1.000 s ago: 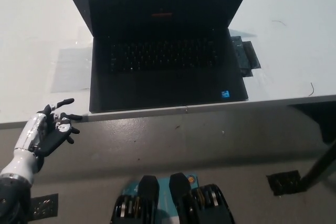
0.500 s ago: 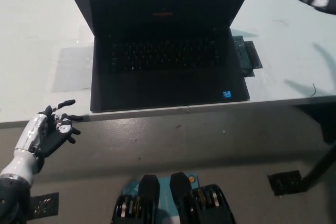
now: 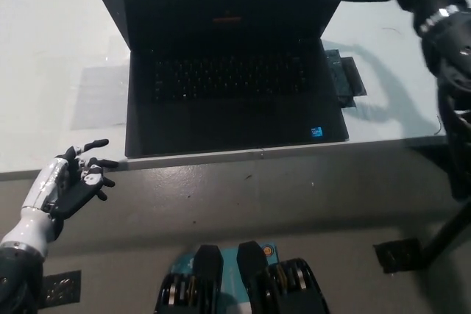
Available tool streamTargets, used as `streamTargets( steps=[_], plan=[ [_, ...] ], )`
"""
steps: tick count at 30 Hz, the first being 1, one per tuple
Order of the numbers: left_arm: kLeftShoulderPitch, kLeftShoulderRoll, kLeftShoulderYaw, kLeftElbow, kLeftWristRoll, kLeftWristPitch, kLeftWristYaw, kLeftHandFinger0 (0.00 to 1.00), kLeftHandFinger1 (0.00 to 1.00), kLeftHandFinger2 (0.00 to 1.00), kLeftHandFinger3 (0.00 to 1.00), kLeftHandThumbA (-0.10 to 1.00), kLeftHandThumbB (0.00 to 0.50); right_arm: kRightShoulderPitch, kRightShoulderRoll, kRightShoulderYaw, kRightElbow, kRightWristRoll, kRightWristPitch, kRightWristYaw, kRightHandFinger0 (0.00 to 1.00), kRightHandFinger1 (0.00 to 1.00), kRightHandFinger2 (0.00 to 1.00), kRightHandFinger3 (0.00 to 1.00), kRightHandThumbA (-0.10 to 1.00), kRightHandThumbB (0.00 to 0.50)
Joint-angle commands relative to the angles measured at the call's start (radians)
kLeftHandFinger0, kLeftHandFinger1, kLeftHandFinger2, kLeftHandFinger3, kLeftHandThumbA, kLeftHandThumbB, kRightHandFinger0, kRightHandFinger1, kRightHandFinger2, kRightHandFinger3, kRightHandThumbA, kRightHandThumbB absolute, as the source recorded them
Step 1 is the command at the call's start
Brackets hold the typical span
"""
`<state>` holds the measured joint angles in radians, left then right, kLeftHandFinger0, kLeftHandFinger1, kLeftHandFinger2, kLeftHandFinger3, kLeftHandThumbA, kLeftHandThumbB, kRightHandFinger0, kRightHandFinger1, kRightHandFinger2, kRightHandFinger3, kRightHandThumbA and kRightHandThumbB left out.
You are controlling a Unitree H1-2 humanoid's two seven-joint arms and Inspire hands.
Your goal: The robot uses its right hand to push down on the lid of a laptop kept in the middle of the desk to close it
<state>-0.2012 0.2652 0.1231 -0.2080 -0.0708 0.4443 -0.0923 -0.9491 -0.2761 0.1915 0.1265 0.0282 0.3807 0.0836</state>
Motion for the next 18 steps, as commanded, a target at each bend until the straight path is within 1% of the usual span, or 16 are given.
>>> streamTargets(
  steps=[1,3,4,5,6,7,9,10,12,13,15,16,18],
  plan=[
    [-0.014,0.02,-0.005,-0.017,0.003,0.025,-0.009,0.37,0.43,0.56,0.76,0.14,0.0,-0.063,0.039,0.053,0.055,-0.063,-0.119,0.053,1.0,1.0,0.98,1.0,1.0,0.407],
    [-0.012,0.022,-0.008,-0.021,0.005,0.026,-0.01,0.36,0.43,0.56,0.76,0.13,0.0,-0.068,0.048,0.069,0.076,-0.077,-0.132,0.058,1.0,1.0,0.97,1.0,1.0,0.401],
    [-0.018,0.027,-0.008,-0.018,0.0,0.021,-0.017,0.38,0.44,0.57,0.77,0.12,0.0,-0.077,0.054,0.095,0.115,-0.097,-0.153,0.071,1.0,1.0,1.0,1.0,1.0,0.356],
    [-0.021,0.029,-0.01,-0.017,0.0,0.02,-0.019,0.39,0.45,0.58,0.78,0.11,0.0,-0.079,0.055,0.102,0.128,-0.103,-0.165,0.073,1.0,1.0,1.0,1.0,1.0,0.372],
    [-0.03,0.034,-0.013,-0.013,0.002,0.021,-0.023,0.39,0.45,0.59,0.78,0.11,0.0,-0.079,0.055,0.104,0.138,-0.109,-0.178,0.071,1.0,1.0,1.0,1.0,1.0,0.376],
    [-0.033,0.036,-0.017,-0.014,0.002,0.024,-0.026,0.42,0.46,0.59,0.78,0.12,0.0,-0.088,0.051,0.129,0.199,-0.138,-0.241,0.075,1.0,1.0,1.0,1.0,1.0,0.413],
    [-0.037,0.036,-0.022,-0.009,-0.001,0.026,-0.027,0.43,0.46,0.59,0.77,0.13,0.0,-0.097,0.053,0.154,0.247,-0.163,-0.237,0.081,1.0,1.0,1.0,1.0,1.0,0.489],
    [-0.038,0.034,-0.024,-0.007,-0.002,0.026,-0.026,0.43,0.46,0.58,0.76,0.13,0.0,-0.096,0.052,0.167,0.262,-0.177,-0.231,0.085,1.0,1.0,1.0,1.0,1.0,0.495],
    [-0.039,0.031,-0.026,-0.005,0.0,0.026,-0.026,0.43,0.46,0.57,0.75,0.14,0.0,-0.101,0.05,0.182,0.301,-0.195,-0.265,0.088,1.0,1.0,1.0,1.0,1.0,0.433],
    [-0.039,0.032,-0.028,-0.006,0.003,0.025,-0.026,0.43,0.46,0.57,0.75,0.14,0.0,-0.106,0.05,0.194,0.325,-0.209,-0.272,0.092,1.0,1.0,1.0,1.0,1.0,0.418],
    [-0.038,0.035,-0.028,-0.008,0.002,0.026,-0.026,0.44,0.47,0.58,0.75,0.16,0.0,-0.117,0.044,0.219,0.366,-0.245,-0.296,0.091,1.0,1.0,1.0,1.0,1.0,0.408],
    [-0.038,0.036,-0.026,-0.008,-0.003,0.022,-0.029,0.44,0.48,0.59,0.76,0.17,0.0,-0.121,0.043,0.217,0.37,-0.245,-0.298,0.09,1.0,1.0,1.0,1.0,1.0,0.422],
    [-0.04,0.037,-0.025,-0.005,-0.003,0.017,-0.033,0.44,0.48,0.59,0.76,0.18,0.0,-0.125,0.042,0.207,0.374,-0.246,-0.31,0.087,1.0,1.0,1.0,1.0,1.0,0.427]
  ],
)
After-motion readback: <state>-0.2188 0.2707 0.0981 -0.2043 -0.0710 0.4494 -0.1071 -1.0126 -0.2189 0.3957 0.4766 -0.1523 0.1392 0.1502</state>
